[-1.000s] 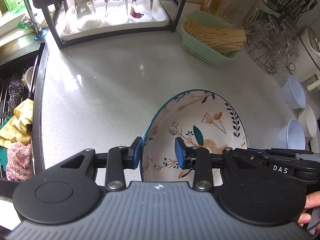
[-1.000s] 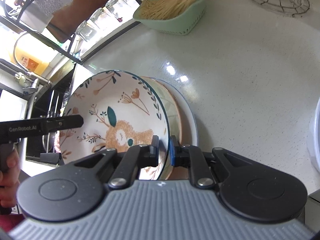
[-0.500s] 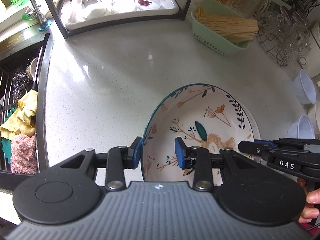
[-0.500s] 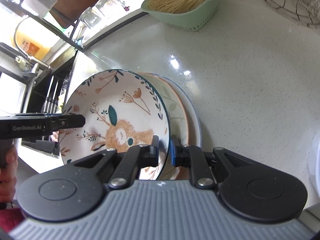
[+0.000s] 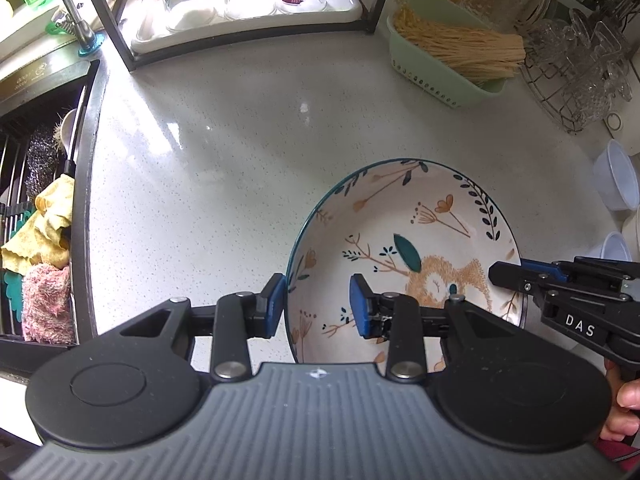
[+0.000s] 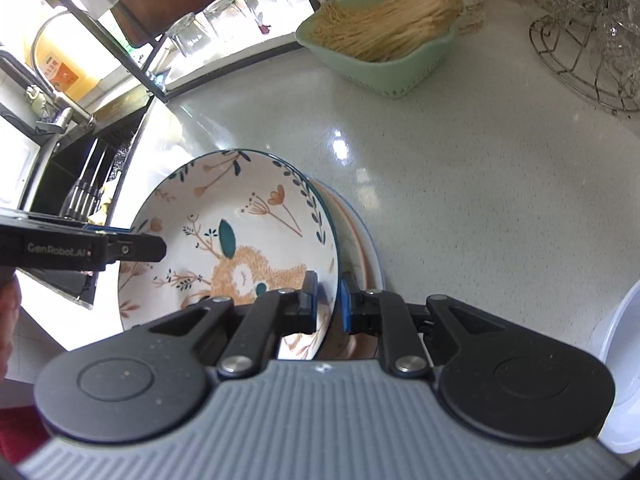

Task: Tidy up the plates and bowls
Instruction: 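Lower the rabbit-design plate onto the plate stack with both grippers, then open both grippers and move them toward the light-blue plastic bowls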

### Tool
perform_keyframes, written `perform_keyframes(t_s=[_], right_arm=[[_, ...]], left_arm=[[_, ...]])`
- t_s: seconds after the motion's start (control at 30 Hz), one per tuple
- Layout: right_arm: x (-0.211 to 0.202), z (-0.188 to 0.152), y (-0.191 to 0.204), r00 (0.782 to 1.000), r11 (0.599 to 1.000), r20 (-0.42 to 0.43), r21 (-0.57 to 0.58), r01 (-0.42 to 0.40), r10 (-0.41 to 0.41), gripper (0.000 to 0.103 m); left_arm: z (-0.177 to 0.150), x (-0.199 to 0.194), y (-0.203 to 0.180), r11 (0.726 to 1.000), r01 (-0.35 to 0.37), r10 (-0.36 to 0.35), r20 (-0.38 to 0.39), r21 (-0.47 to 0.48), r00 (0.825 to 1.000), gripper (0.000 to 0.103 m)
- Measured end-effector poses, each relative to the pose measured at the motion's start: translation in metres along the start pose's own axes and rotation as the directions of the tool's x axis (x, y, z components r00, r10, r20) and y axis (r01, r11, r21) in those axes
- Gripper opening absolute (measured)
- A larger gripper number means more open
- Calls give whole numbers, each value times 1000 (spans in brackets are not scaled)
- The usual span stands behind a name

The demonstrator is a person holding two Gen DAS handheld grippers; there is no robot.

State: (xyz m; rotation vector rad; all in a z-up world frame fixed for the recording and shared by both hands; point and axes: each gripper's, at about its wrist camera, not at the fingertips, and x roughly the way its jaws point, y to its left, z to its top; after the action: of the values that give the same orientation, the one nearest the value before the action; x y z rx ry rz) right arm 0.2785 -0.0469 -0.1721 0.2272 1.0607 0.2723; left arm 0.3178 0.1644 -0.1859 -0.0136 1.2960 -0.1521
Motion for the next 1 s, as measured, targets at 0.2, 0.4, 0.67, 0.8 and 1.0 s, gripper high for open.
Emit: perform_keyframes(t_s=[0.2,0.4,0.67,0.8,1.0], right_arm=[[-8,-2,-7,999,999,41,29,-14,13,15],[-12,-5,-10,997,999,77,46,-21,17,15],[-18,0,-12,989,999,147,36,-10,4,15],[-24,0,-12,984,999,178,35,-5,-1,15],[-51,6,-8,964,1000,266,14,9,-12,15]], left_arm=[[-2,2,-1,999,7,-7,13,-52,1000,39],[-6,-3,-5,998,-9,12,43,-70,999,39],[-3,-4,4,984,44,-27,95,-173,995,39],[-1,-12,-1,986,22,0,130,-166,992,39],[4,-36,-10,988,33,-3,199,-152,980,39]])
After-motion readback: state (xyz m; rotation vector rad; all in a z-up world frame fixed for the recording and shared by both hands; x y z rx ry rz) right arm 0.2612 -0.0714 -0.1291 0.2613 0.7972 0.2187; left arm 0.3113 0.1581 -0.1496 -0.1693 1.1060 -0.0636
